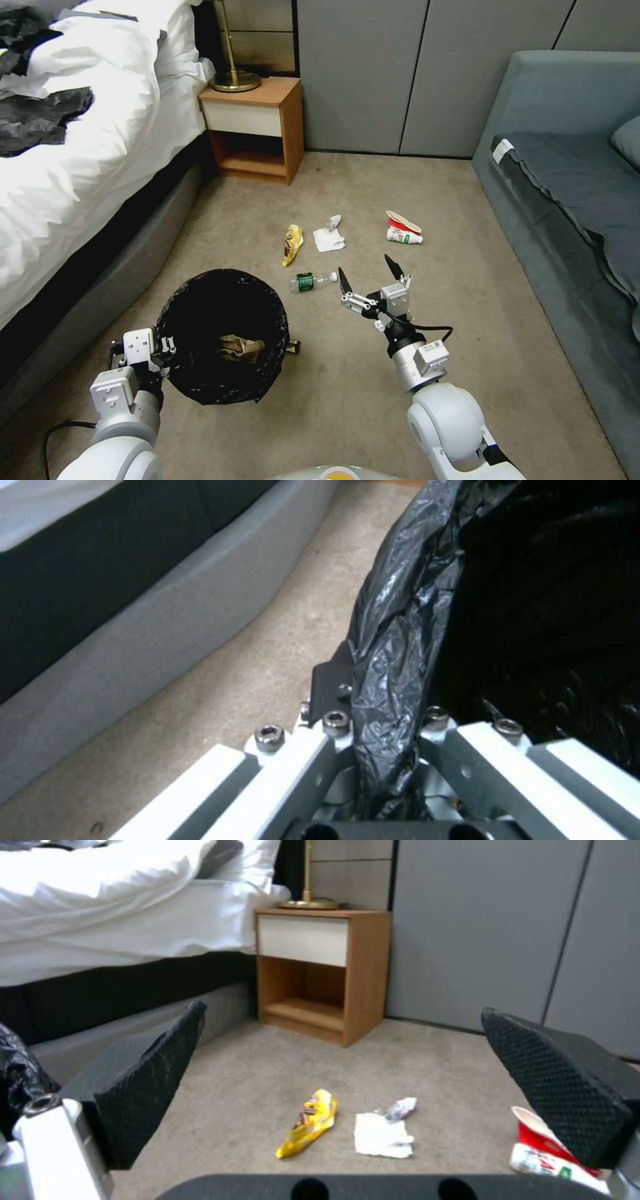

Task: Pick up the trash bin, then pick up the garbage from the floor and place it into the trash bin.

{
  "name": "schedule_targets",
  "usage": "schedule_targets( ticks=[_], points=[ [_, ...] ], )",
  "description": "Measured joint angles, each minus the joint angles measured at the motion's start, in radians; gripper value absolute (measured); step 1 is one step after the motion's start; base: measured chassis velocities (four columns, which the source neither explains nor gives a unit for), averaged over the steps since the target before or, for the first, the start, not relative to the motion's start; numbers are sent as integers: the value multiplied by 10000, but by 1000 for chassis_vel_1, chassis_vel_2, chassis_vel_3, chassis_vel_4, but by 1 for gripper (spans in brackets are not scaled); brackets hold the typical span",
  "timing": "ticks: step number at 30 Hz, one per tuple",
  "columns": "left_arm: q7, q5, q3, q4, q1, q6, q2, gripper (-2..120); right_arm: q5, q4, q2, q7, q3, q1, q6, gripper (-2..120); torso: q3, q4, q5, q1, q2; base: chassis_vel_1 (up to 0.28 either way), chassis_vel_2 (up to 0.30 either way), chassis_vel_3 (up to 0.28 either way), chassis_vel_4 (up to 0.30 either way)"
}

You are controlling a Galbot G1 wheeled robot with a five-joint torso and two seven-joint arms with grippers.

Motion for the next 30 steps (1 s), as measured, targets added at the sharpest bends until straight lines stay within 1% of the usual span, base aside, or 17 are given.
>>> schedule_targets(
  ticks=[26, 30],
  points=[
    [51, -28, -53, -21, 8, 34, 28, 1, -13, 2, -19, -45, -9, -7, 4, 100, 0, 0, 0, 0, 0, 60, 60, 58, 58],
    [52, -16, -54, -21, 0, 2, 19, 1, -13, -4, -35, -47, -12, 24, 25, 100, 0, 3, -1, 0, 0, 43, 39, 48, 33]
  ],
)
